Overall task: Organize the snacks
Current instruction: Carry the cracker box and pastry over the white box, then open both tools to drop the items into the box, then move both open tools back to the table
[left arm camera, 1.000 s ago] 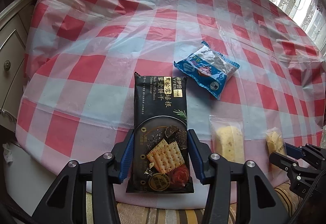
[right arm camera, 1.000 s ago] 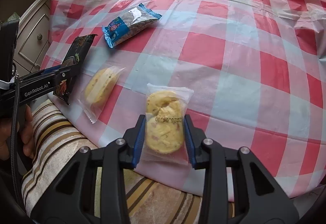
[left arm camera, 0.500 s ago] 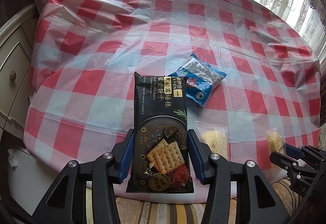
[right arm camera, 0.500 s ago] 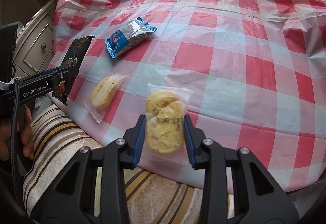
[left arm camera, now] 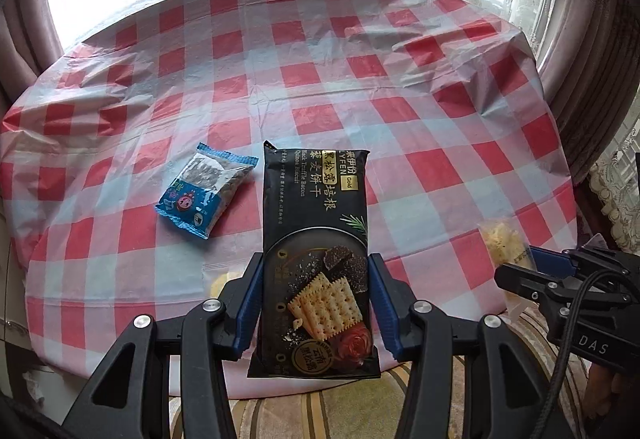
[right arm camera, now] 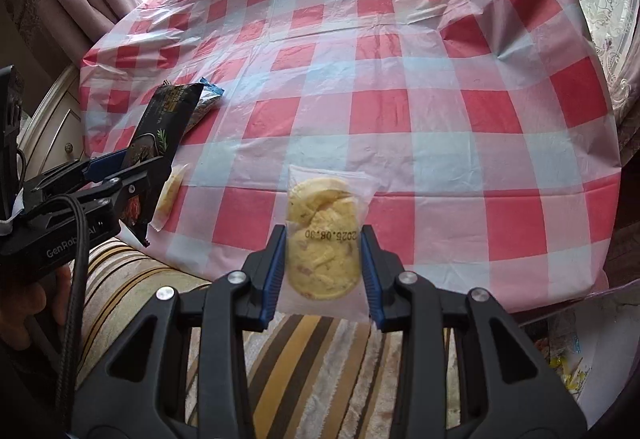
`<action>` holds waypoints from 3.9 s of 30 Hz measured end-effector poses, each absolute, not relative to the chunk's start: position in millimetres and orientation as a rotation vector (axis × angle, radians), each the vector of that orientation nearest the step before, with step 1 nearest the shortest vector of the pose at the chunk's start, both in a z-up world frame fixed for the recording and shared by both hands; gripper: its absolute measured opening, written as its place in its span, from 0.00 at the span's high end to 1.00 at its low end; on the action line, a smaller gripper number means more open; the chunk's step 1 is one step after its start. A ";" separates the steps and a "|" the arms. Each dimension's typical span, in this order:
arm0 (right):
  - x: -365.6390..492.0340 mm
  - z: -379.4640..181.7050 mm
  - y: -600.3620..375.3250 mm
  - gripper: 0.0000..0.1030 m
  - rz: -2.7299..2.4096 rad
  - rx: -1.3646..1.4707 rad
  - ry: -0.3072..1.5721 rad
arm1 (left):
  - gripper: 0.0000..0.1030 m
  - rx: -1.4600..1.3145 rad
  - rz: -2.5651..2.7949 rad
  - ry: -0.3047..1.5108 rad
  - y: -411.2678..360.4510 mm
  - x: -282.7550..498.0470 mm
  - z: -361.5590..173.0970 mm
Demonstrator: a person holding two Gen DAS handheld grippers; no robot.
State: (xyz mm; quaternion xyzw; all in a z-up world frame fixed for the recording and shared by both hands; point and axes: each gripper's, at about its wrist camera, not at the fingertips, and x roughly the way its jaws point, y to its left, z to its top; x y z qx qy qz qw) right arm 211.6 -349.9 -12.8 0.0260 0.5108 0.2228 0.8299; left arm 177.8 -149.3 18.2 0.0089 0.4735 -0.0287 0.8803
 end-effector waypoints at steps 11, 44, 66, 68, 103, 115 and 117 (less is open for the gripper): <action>189.6 -16.7 -446.4 0.62 0.243 0.112 1.091 | 0.51 0.176 -0.337 0.984 -258.0 174.4 20.6; 131.2 -89.8 -626.9 0.62 -0.184 0.376 1.202 | 0.51 0.466 -0.864 1.237 -473.5 141.8 -44.1; 139.5 -76.0 -613.2 0.52 -0.190 0.357 1.211 | 0.37 0.373 -0.826 1.196 -454.3 150.3 -27.8; 140.4 -72.9 -610.5 0.52 -0.189 0.351 1.208 | 0.37 0.366 -0.817 1.181 -450.3 151.4 -23.9; 149.6 -32.2 -570.3 0.39 -0.152 0.275 1.162 | 0.37 0.332 -0.786 1.106 -415.1 144.8 -1.1; 151.6 -16.1 -513.6 0.31 -0.051 0.250 1.115 | 0.37 0.223 -0.641 1.077 -339.2 148.1 7.0; 154.3 -14.9 -494.4 0.31 -0.020 0.224 1.112 | 0.37 0.168 -0.582 1.077 -311.2 150.5 8.9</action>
